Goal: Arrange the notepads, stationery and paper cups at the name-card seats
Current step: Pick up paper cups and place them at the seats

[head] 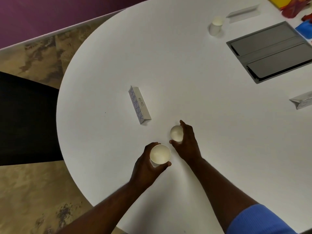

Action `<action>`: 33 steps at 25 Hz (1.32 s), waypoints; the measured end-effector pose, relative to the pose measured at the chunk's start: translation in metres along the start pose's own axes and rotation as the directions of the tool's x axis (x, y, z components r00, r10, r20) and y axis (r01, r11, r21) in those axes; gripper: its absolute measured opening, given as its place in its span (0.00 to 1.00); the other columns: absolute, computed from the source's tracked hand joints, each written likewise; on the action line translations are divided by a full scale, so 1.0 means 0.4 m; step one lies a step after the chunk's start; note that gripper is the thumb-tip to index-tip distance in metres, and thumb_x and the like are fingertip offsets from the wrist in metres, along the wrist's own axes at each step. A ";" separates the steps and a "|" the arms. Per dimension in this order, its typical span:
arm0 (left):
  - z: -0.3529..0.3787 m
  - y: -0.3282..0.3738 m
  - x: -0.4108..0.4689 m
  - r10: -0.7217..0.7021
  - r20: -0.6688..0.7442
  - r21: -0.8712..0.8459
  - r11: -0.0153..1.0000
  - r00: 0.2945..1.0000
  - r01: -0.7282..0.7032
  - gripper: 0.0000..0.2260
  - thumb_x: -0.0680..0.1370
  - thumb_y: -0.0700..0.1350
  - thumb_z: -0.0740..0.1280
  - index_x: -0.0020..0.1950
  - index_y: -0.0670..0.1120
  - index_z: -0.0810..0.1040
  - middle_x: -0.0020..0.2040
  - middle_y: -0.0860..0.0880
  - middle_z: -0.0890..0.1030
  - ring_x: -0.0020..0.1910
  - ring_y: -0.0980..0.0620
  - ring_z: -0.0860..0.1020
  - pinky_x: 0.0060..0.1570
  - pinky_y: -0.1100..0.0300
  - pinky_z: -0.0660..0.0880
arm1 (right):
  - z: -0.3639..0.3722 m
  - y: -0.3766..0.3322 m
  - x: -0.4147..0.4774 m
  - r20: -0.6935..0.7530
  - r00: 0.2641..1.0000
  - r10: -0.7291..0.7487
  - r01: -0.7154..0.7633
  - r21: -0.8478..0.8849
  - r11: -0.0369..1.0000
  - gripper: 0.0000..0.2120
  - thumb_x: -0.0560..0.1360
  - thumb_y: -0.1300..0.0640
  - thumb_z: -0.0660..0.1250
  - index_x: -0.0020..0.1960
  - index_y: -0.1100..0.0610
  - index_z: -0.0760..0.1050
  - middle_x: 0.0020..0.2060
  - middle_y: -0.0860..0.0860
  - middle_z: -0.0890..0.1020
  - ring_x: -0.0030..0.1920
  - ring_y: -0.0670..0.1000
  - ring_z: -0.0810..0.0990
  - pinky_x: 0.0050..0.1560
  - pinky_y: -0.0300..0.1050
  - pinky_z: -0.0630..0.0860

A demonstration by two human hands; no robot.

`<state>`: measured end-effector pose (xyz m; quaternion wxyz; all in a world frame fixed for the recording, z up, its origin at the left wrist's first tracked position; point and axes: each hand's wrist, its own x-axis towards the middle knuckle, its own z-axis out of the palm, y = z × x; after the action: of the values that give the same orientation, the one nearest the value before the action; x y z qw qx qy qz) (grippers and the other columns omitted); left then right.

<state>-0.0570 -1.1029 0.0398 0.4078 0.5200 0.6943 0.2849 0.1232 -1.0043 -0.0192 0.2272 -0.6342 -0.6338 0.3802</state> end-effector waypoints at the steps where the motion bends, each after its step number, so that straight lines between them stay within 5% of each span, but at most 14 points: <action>1: 0.005 0.000 0.006 0.002 0.004 0.003 1.000 1.000 -0.002 0.37 0.65 0.72 0.76 0.70 0.66 0.66 0.65 0.70 0.74 0.63 0.68 0.74 0.56 0.75 0.73 | 0.003 0.004 0.000 0.013 1.000 0.005 -0.005 -0.005 1.000 0.47 0.69 0.55 0.80 0.80 0.53 0.58 0.71 0.51 0.68 0.70 0.53 0.70 0.63 0.55 0.77; 10: 0.011 0.021 0.020 0.059 0.002 0.002 0.998 0.998 -0.059 0.38 0.65 0.70 0.77 0.70 0.63 0.67 0.66 0.66 0.75 0.63 0.62 0.76 0.57 0.66 0.76 | -0.006 0.029 -0.013 0.086 0.996 -0.014 0.013 0.017 1.000 0.52 0.67 0.56 0.83 0.81 0.53 0.55 0.73 0.54 0.67 0.72 0.55 0.70 0.68 0.54 0.74; 15: -0.020 0.075 -0.035 0.115 -0.048 -0.016 0.993 0.992 -0.116 0.38 0.64 0.72 0.76 0.70 0.63 0.67 0.66 0.68 0.75 0.63 0.65 0.75 0.54 0.72 0.74 | -0.071 0.009 -0.094 0.047 0.998 -0.052 0.051 0.034 0.998 0.52 0.67 0.59 0.80 0.82 0.50 0.53 0.76 0.50 0.63 0.76 0.51 0.64 0.74 0.51 0.67; 27: -0.008 0.183 -0.294 0.182 -0.179 -0.059 0.979 0.967 -0.195 0.35 0.65 0.67 0.78 0.67 0.71 0.64 0.64 0.71 0.75 0.61 0.68 0.74 0.52 0.67 0.74 | -0.234 -0.029 -0.414 -0.199 0.961 -0.190 0.226 0.179 0.957 0.39 0.74 0.62 0.73 0.79 0.48 0.60 0.73 0.42 0.67 0.73 0.45 0.69 0.73 0.53 0.70; 33: 0.048 0.218 -0.445 0.251 -0.128 -0.066 0.963 0.960 -0.261 0.35 0.64 0.67 0.78 0.65 0.75 0.62 0.63 0.73 0.74 0.61 0.70 0.74 0.51 0.78 0.70 | -0.293 -0.052 -0.576 -0.237 0.944 -0.231 0.288 0.243 0.926 0.33 0.77 0.61 0.72 0.78 0.49 0.64 0.71 0.43 0.70 0.72 0.46 0.71 0.72 0.51 0.71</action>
<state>0.0247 -1.2476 0.1496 0.3468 0.5705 0.6318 0.3938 0.2216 -1.2048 0.1129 0.4253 -0.5423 -0.6268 0.3636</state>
